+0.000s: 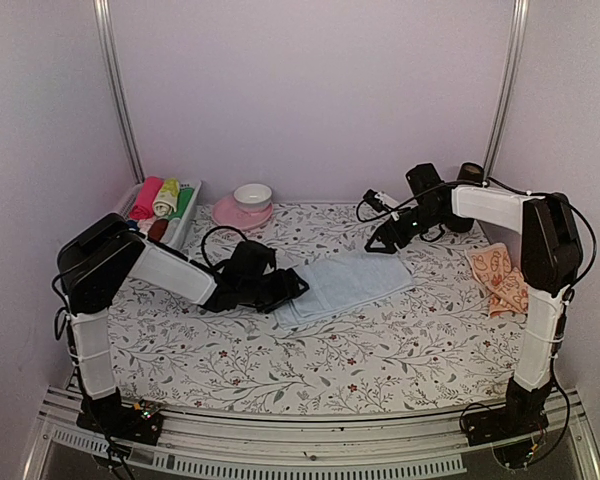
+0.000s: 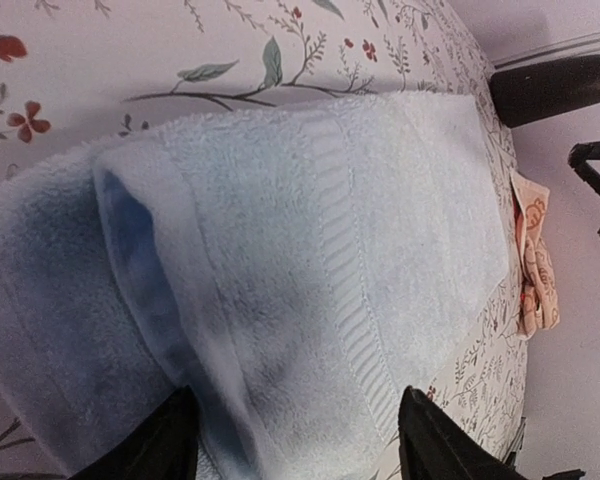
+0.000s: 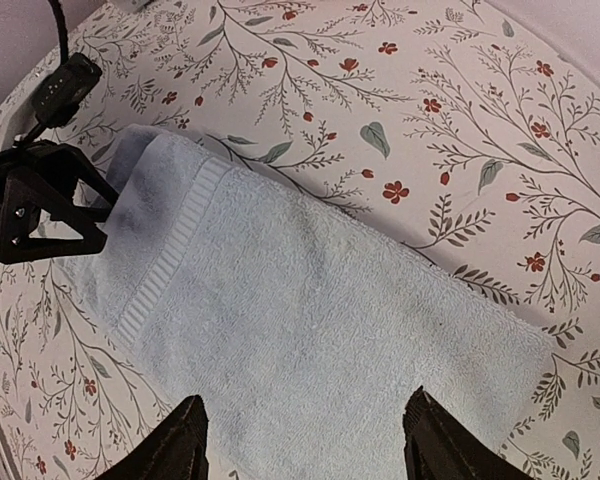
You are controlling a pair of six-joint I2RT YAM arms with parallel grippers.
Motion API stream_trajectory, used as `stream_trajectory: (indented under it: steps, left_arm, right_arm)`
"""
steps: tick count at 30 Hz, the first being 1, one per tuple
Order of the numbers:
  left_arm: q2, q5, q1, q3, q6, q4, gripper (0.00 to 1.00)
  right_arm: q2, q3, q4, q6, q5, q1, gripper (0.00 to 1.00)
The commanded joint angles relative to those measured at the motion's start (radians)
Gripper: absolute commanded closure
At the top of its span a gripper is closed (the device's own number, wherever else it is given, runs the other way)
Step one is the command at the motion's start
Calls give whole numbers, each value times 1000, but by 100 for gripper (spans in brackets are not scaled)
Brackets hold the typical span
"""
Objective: Roll the towels
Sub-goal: Pick up the towel from the center of the board.
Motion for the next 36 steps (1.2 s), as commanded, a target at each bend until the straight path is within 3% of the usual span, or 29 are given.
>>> stream_trajectory:
  steps: [1, 9, 19, 27, 36]
  left_arm:
    - [2, -9, 9, -39, -32, -3, 31]
    - [-95, -79, -1, -103, -69, -7, 30]
    - [16, -40, 1, -75, -94, 61, 31]
    - [-11, -54, -1, -97, -98, 102, 34]
    - [-114, -149, -20, -103, -79, -34, 29]
  right_arm:
    - [-34, -14, 18, 5, 10, -1, 32]
    - [-36, -16, 21, 5, 12, -1, 32]
    - [-42, -19, 23, 3, 15, 0, 32]
    - [-39, -19, 23, 2, 13, 0, 32]
    - [-36, -20, 23, -1, 13, 0, 32]
